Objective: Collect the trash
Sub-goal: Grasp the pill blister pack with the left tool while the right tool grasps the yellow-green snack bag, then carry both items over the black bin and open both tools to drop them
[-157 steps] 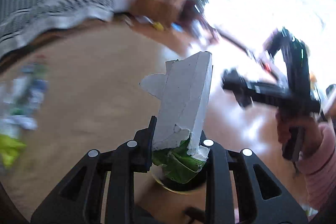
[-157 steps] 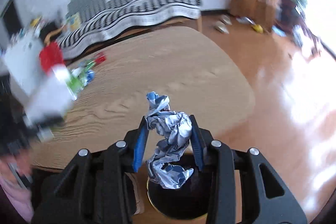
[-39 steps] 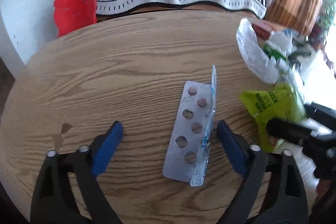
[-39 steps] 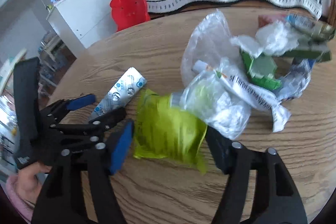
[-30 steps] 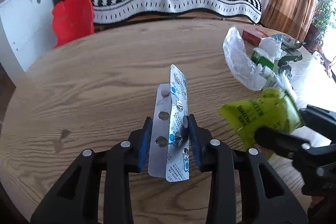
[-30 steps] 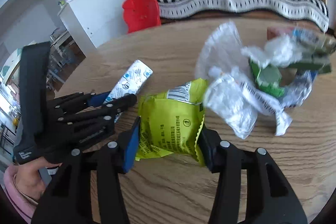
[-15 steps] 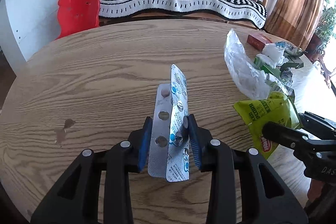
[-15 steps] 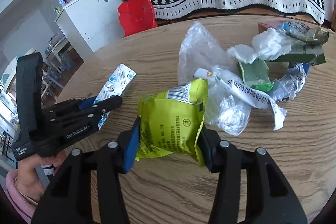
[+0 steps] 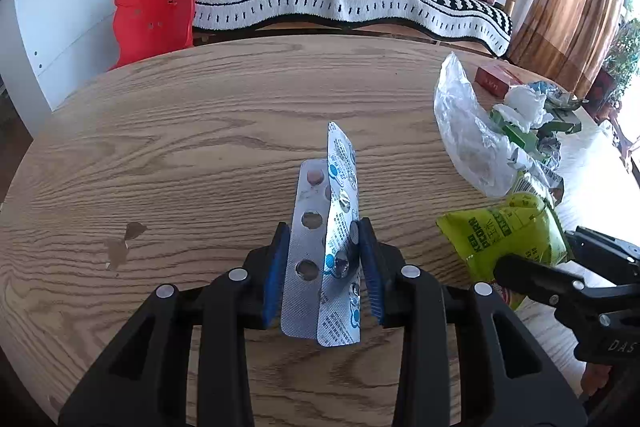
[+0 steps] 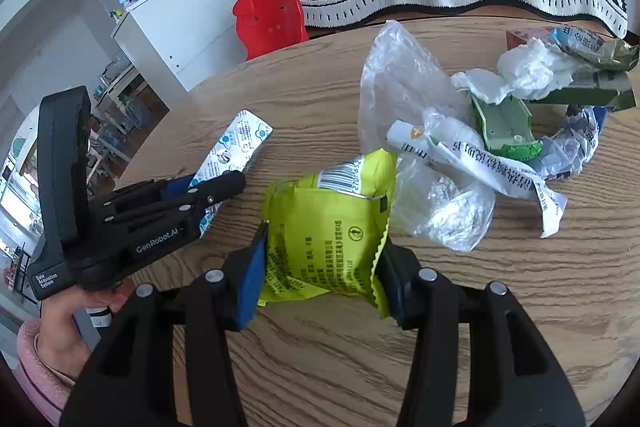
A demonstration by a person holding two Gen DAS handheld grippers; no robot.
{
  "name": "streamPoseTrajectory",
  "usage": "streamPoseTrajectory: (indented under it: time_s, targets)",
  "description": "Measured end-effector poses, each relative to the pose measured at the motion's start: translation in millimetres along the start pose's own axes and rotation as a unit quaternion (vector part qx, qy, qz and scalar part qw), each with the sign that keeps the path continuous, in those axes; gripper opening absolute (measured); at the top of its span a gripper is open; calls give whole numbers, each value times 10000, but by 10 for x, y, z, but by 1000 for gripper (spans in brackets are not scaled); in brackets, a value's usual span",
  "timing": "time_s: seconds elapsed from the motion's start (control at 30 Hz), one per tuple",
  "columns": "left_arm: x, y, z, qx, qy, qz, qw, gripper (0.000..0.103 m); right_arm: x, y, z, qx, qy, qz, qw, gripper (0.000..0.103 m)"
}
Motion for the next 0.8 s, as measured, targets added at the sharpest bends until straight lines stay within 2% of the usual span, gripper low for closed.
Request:
streamPoseTrajectory:
  time_s: [0.1, 0.23, 0.33, 0.4, 0.43, 0.5, 0.57, 0.63, 0.67, 0.7, 0.77, 0.8]
  targets:
    - [17, 34, -17, 55, 45, 79, 9999, 34, -45, -2, 14, 87, -7, -57, 9999, 50]
    - [76, 279, 59, -157, 305, 402, 9986, 34, -23, 323, 16, 590, -177, 280, 9977, 50]
    - [77, 655, 277, -282, 365, 819, 9956, 35, -3, 940, 98, 1137, -463, 821, 9890, 50]
    - [88, 862, 488, -456, 406, 978, 9933, 35, -52, 1464, 234, 1237, -520, 1324, 9821, 50]
    - [100, 943, 623, -623, 402, 1027, 9919, 34, -108, 1727, 331, 1122, -488, 1570, 9800, 50]
    - [142, 1087, 1058, -1086, 117, 1019, 9888, 34, -313, 2329, 669, 493, -465, 2094, 9755, 50]
    - [166, 1188, 1555, -1405, -347, 970, 9847, 34, -563, 2781, 1073, -90, -637, 2321, 9706, 50]
    - [165, 1287, 2250, -1944, -912, 846, 9730, 34, -835, 3143, 1507, -479, -993, 2371, 9652, 50]
    - [154, 1308, 2498, -2162, -1108, 787, 9669, 34, -945, 3279, 1698, -539, -1218, 2391, 9618, 50]
    - [113, 1326, 2901, -2482, -1432, 662, 9558, 35, -1117, 3481, 1980, -580, -1612, 2448, 9543, 50]
    - [40, 1303, 3461, -2927, -1847, 367, 9375, 34, -1397, 3785, 2392, -684, -2198, 2555, 9390, 50]
    - [-61, 1267, 3833, -3230, -2062, 92, 9236, 34, -1580, 3946, 2596, -778, -2418, 2600, 9316, 50]
Point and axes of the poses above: each gripper's, at about its wrist camera, not at the fingertips, and y roughly against the way its jaws point, z to its right, x to its top, the point moved 2 cm from there along -y, roughly the way its jaws point, and after that the axes turned 7 degrees about -y, right-handed, at the moved point
